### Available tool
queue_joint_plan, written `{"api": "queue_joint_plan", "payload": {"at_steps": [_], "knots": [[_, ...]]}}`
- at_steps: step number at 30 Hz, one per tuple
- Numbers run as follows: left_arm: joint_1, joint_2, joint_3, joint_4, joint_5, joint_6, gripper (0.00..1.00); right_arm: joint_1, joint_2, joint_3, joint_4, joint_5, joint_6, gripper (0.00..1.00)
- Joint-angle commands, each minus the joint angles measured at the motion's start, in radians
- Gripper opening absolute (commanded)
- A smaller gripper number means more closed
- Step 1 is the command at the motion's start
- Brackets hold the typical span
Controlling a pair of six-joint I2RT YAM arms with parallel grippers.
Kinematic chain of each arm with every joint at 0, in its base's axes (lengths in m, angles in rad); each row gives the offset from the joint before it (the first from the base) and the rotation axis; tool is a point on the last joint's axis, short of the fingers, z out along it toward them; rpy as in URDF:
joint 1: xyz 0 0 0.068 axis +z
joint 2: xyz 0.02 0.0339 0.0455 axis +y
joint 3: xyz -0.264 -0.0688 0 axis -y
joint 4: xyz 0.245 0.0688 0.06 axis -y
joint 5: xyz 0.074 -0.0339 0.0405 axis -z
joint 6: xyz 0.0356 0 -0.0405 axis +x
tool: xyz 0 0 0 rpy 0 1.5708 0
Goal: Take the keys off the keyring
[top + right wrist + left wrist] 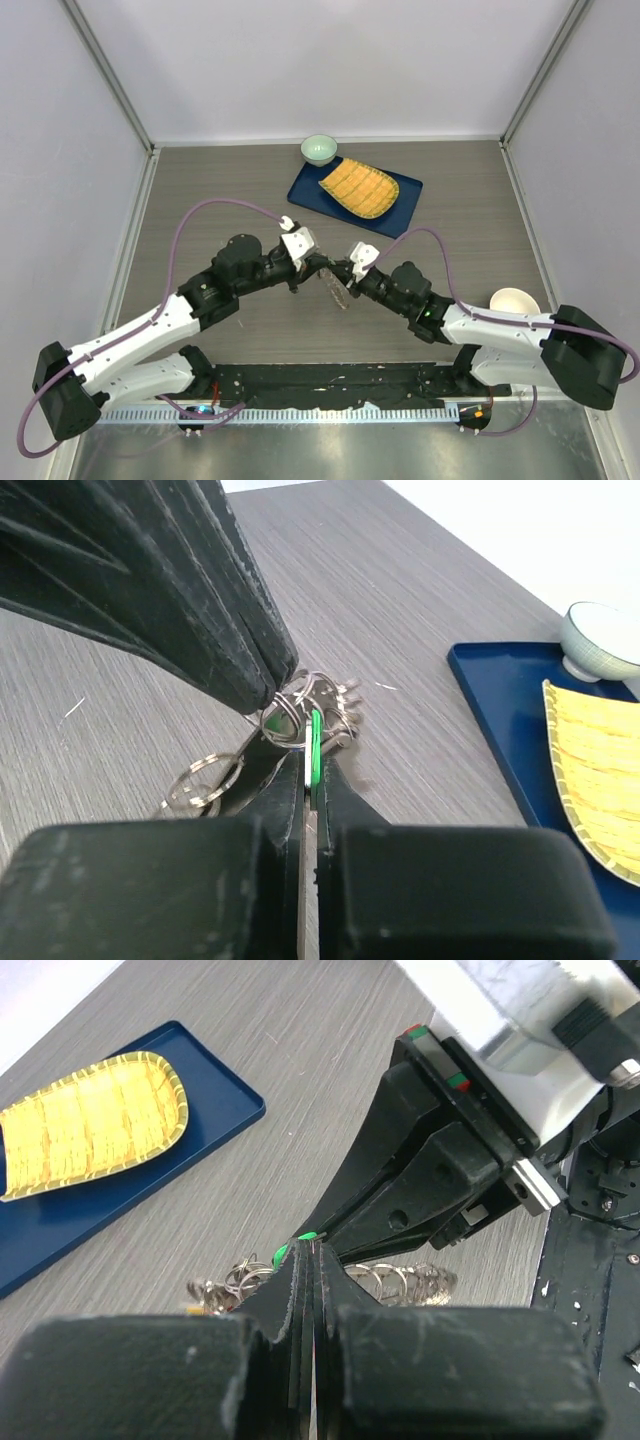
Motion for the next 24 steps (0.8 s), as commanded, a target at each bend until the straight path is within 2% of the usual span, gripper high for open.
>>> {"api": "queue_joint_plan", "payload": {"at_steps": [1, 7, 10, 12, 13, 14, 16, 20, 24], "knots": [[0.002, -0.020, 0.020, 0.080, -0.003, 0.017, 0.00, 0.020, -0.061, 0.033, 0.040, 0.080, -0.039, 0.01], [0.003, -0.037, 0.040, 0.038, -0.077, 0.008, 0.00, 0.020, -0.190, 0.090, -0.150, 0.125, -0.126, 0.01], [0.003, -0.062, 0.049, 0.015, -0.081, 0.004, 0.07, 0.020, -0.227, 0.136, -0.244, 0.130, -0.163, 0.01], [0.003, -0.073, 0.069, -0.020, -0.069, 0.007, 0.32, 0.020, -0.235, 0.169, -0.308, 0.129, -0.184, 0.01], [0.003, -0.077, 0.078, -0.032, -0.072, 0.004, 0.40, 0.020, -0.236, 0.182, -0.328, 0.128, -0.192, 0.01], [0.003, -0.079, 0.104, -0.073, -0.075, 0.002, 0.52, 0.020, -0.239, 0.200, -0.351, 0.126, -0.203, 0.01], [0.003, -0.080, 0.127, -0.110, -0.065, 0.002, 0.61, 0.019, -0.262, 0.211, -0.396, 0.108, -0.215, 0.01], [0.003, -0.083, 0.162, -0.219, 0.029, 0.053, 0.63, 0.020, -0.291, 0.252, -0.474, 0.036, -0.246, 0.01], [0.003, -0.074, 0.159, -0.212, 0.116, 0.054, 0.61, 0.019, -0.317, 0.280, -0.531, 0.004, -0.261, 0.01]]}}
